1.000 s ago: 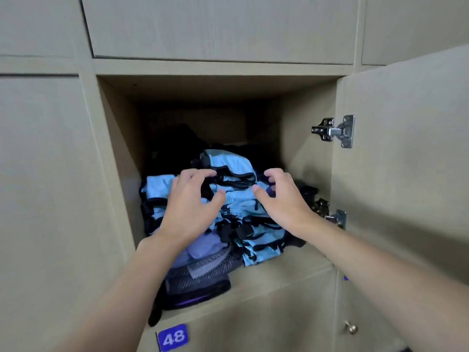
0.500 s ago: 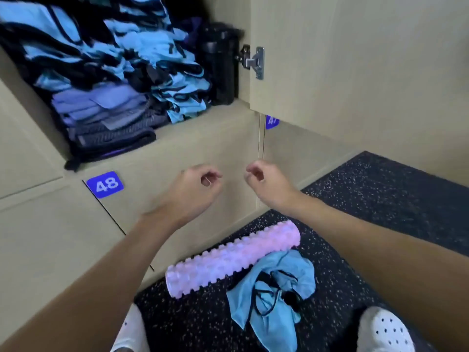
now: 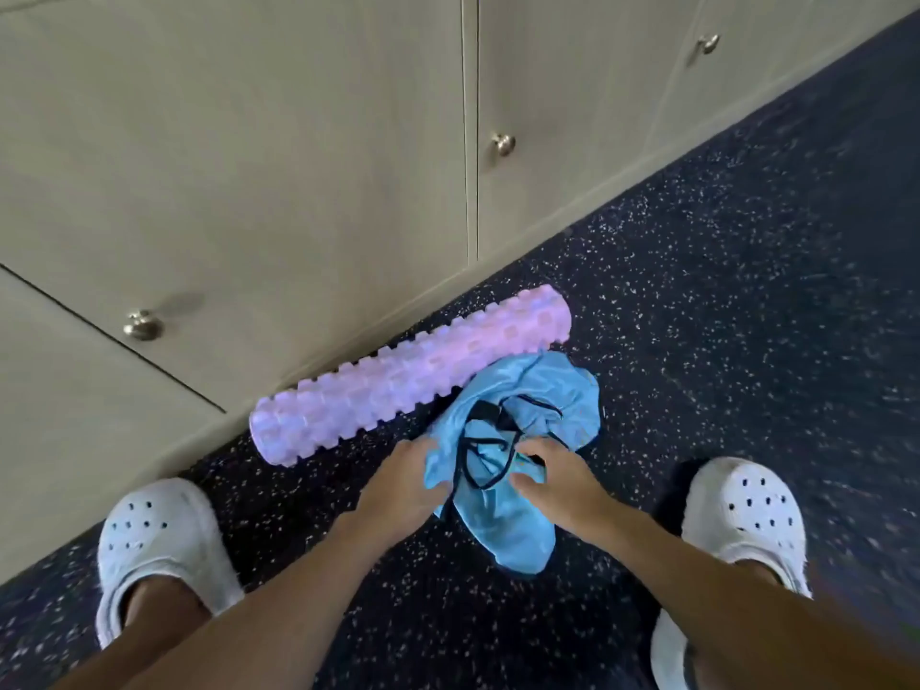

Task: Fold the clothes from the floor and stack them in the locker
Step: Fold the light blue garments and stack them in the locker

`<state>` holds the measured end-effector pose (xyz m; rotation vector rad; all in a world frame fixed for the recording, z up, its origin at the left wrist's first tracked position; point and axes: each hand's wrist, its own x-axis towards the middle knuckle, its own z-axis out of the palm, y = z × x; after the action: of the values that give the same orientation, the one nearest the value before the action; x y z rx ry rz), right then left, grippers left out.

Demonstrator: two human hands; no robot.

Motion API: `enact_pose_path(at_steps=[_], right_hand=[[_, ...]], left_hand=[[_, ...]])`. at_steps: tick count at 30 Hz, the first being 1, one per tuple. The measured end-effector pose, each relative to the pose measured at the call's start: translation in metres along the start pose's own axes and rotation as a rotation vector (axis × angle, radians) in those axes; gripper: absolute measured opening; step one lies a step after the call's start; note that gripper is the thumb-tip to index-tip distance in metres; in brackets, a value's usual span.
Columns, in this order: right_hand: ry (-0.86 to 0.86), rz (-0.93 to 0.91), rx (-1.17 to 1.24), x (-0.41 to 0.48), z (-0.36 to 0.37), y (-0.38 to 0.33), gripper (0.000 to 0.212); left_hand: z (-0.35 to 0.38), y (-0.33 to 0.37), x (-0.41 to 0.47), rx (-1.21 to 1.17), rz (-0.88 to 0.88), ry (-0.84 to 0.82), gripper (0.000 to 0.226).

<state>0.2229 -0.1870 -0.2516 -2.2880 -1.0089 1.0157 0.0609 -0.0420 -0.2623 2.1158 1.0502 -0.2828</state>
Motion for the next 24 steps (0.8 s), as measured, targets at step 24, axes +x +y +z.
enact_pose_path(at_steps=[24], right_hand=[[0.406, -0.406, 0.321, -0.04, -0.04, -0.12, 0.078]], left_hand=[[-0.151, 0.115, -0.054, -0.302, 0.038, 0.283, 0.017]])
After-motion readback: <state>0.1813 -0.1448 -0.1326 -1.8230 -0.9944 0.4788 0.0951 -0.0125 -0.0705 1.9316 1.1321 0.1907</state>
